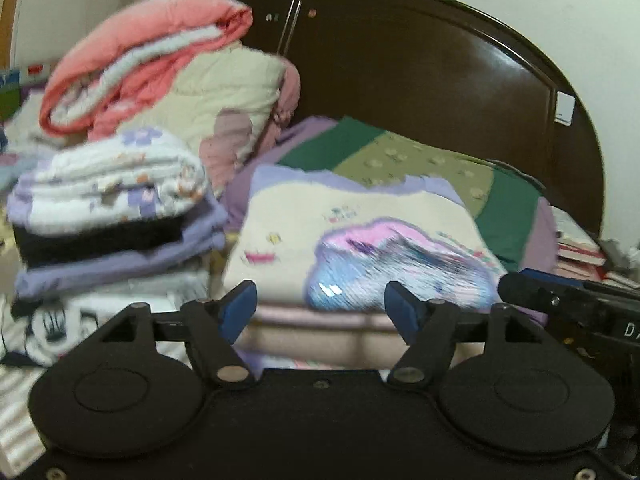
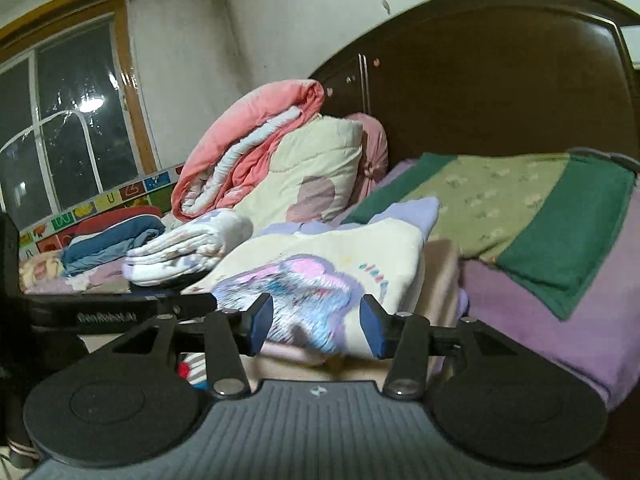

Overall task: Fold clothes
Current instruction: 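Carry the folded sweatshirt with both grippers onto the clothes stack, then open both grippers and withdraw from the stack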

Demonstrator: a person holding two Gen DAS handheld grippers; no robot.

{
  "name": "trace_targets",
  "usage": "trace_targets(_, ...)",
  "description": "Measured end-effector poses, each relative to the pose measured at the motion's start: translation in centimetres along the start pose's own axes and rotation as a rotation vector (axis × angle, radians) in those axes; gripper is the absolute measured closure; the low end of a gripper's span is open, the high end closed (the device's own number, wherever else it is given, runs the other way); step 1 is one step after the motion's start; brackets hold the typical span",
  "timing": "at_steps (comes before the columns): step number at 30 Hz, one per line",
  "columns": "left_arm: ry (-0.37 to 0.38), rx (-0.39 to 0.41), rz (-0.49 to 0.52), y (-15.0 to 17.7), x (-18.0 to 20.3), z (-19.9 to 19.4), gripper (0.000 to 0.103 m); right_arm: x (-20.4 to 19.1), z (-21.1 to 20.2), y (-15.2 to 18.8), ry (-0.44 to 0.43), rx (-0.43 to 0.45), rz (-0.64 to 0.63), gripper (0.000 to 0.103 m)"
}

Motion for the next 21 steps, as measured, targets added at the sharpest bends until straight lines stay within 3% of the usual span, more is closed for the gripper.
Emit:
trace_targets(2, 0.005, -0.035, -0.033, 0.3, 0.3, -0.9, 0.022, -0.5, -1.3, -0.4, -0.005, -0.026, 0.031, 0.041)
trace_targets(6, -0.010, -0.071, -0.039, 0.4, 1.3, -3.4, 0.013, -1.4, -3.6, -1.5, -0.007, -0.062, 0.082, 0.028)
trace_targets(8, -0.037, -0.059, -0.033, 0.0, 1.6, -5.0, 0.003, -1.8, -4.7, -2.3, -0.004, -0.073, 0.101, 0.012)
trace_targets(10, -0.063, -0.054, -0.035, -0.3, 1.8, -6.3, 0.000, -2.1, -5.8, -3.1, 0.000, -0.083, 0.120, 0.001)
trace_targets(14, -0.146, -0.027, -0.032, -1.3, 2.2, -8.9, 0.000, -2.9, -8.0, -4.7, 0.006, -0.104, 0.159, 0.000)
trace_targets(21, -0.243, 0.020, -0.021, -2.5, 3.0, -12.1, 0.000, -3.9, -9.7, -5.2, 0.124, -0.175, 0.082, 0.000)
Point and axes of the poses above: each gripper's, at about its wrist camera, not at the fingertips, and z roughly the way its jaws point, x to its right, y to its underside, the point moved 9 cm from there along z, roughly the way its jaws point, and after that the axes turned 5 degrees about -x, right-handed, at the moved point
